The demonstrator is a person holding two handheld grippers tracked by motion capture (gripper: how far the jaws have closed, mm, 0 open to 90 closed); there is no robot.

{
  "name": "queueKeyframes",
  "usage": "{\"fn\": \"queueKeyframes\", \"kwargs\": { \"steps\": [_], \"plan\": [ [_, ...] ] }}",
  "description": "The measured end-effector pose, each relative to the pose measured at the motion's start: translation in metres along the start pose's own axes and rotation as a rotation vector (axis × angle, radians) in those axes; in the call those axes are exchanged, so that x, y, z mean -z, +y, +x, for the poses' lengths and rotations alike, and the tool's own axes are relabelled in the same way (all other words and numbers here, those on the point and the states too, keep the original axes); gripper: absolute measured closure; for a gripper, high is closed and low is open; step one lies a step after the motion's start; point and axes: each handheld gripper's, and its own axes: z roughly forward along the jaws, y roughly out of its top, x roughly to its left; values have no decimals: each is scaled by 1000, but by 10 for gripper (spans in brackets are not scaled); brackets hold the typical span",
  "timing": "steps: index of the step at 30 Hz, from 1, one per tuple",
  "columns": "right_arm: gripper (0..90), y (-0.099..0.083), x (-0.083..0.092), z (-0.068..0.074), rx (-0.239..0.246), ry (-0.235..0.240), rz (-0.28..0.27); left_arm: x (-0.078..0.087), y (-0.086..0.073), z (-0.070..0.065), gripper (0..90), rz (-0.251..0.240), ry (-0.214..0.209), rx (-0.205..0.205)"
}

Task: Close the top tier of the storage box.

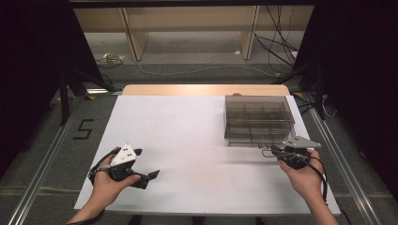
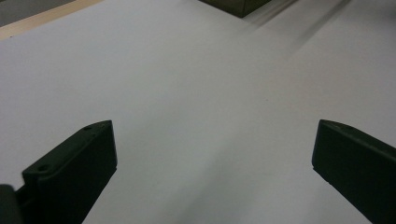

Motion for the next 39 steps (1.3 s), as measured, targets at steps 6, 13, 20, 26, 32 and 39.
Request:
{"fn": "queueKeyframes", "kwargs": {
  "steps": [6,13,20,26,32,39],
  "plan": [
    [900,1,0,-2,-3,-8,-3,0,0,0,0,0,0,-1],
    [900,2,-1,-3,-6,-20,-7,0,0,-1,0,1,-1,0],
    [900,4,-2,-5,-4,-29,-12,0,0,0,0,1,1,-2],
    [900,7,-3,-6,-8,-38,-16,-1,0,-1,0,-2,-2,3],
    [900,9,-4,-6,-11,-42,-21,0,0,-1,0,-1,1,0],
    [900,12,-7,-8,-17,-48,-27,0,1,0,0,-1,2,-1]
  ]
}}
